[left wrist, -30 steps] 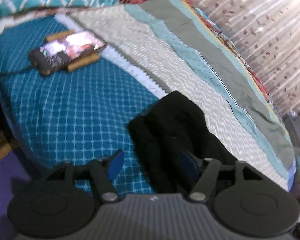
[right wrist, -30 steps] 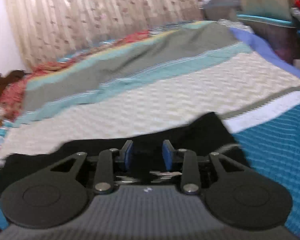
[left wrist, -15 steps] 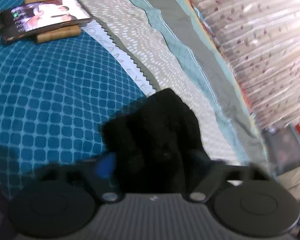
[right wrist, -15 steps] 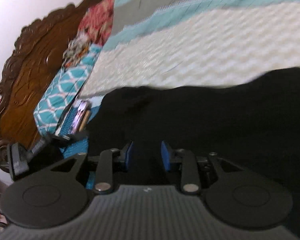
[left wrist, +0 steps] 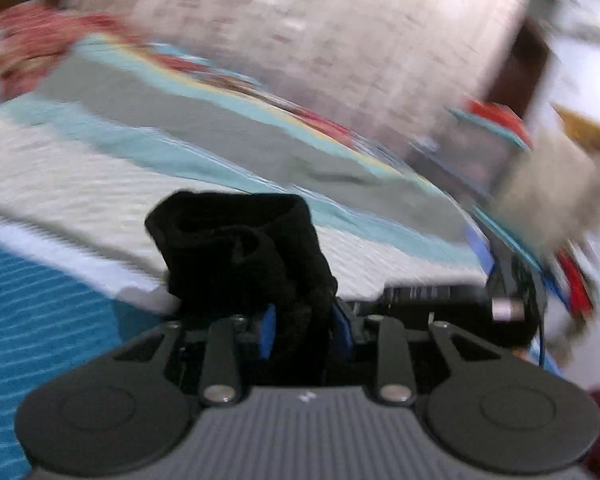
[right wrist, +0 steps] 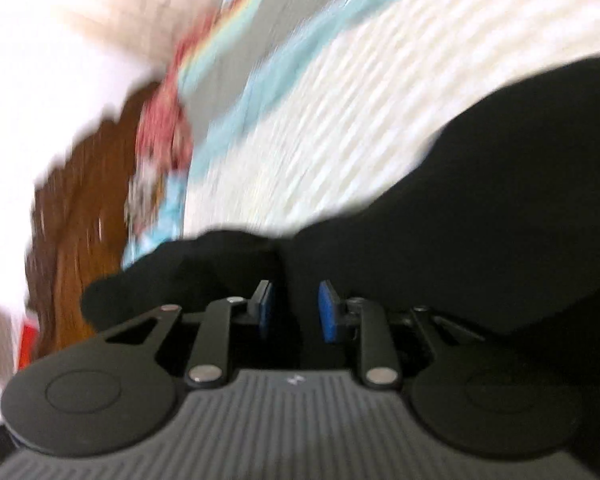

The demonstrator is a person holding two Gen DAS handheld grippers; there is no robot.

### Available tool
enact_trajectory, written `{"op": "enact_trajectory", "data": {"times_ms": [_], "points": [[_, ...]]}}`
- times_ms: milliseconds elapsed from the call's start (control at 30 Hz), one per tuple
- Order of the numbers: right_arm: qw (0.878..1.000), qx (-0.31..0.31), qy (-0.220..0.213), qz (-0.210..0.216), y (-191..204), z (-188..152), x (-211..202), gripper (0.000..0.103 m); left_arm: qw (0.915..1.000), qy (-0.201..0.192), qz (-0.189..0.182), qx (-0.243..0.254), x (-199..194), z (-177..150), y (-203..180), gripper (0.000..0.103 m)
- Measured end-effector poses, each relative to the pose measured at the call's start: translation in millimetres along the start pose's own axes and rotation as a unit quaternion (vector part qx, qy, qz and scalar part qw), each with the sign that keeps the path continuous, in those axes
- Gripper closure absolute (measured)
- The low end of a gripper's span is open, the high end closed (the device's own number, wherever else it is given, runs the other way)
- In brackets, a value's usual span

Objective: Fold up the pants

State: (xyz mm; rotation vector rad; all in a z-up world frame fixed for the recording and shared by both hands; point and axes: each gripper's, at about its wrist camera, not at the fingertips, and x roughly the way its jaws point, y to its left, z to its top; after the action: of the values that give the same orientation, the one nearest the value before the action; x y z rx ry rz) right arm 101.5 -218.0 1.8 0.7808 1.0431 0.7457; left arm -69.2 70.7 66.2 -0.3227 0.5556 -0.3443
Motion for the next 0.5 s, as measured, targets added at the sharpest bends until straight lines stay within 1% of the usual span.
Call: {"op": "enact_trajectory", "data": {"times_ms": [67, 133, 167, 200, 233, 267, 300, 333, 367, 400, 433, 467, 500], "points": [[0.998, 0.027, -0.049, -0.005, -21, 2, -42, 0.073, 0.9980, 0.042, -0.025, 0.042, 26, -8, -28, 0.073], [0.995, 0.052, -0.086, -0.010, -41, -3, -77, 0.066, 0.9917, 0.095, -0.043, 0.074, 54, -21, -51, 0.066], [0.993, 0.060, -0.098, -0.015, -49, -6, -89, 0.063, 0.9885, 0.116, -0.050, 0.083, 66, -28, -59, 0.065], [0.992, 0.065, -0.106, -0.024, -57, -12, -100, 0.057, 0.9838, 0.144, -0.058, 0.089, 78, -35, -64, 0.063], [0.991, 0.069, -0.110, -0.033, -60, -19, -100, 0.050, 0.9795, 0.169, -0.058, 0.092, 87, -40, -67, 0.060], [0.990, 0.076, -0.111, -0.040, -63, -25, -100, 0.047, 0.9777, 0.179, -0.045, 0.101, 90, -43, -70, 0.058], [0.989, 0.086, -0.110, -0.041, -67, -29, -101, 0.041, 0.9774, 0.175, -0.044, 0.109, 88, -43, -73, 0.053], [0.989, 0.094, -0.109, -0.035, -71, -32, -102, 0.038, 0.9774, 0.170, -0.050, 0.116, 82, -39, -74, 0.047], [0.989, 0.097, -0.105, -0.027, -74, -32, -107, 0.038, 0.9785, 0.162, -0.056, 0.115, 73, -34, -71, 0.045], [0.990, 0.094, -0.099, -0.024, -72, -34, -104, 0.035, 0.9806, 0.151, -0.061, 0.109, 62, -27, -67, 0.042], [0.992, 0.083, -0.092, -0.021, -69, -32, -103, 0.029, 0.9832, 0.139, -0.064, 0.099, 51, -19, -62, 0.042], [0.994, 0.068, -0.084, -0.019, -67, -30, -104, 0.026, 0.9865, 0.124, -0.064, 0.087, 41, -11, -54, 0.042], [0.996, 0.046, -0.073, -0.018, -59, -32, -96, 0.025, 0.9901, 0.107, -0.057, 0.070, 32, -4, -44, 0.042]]}}
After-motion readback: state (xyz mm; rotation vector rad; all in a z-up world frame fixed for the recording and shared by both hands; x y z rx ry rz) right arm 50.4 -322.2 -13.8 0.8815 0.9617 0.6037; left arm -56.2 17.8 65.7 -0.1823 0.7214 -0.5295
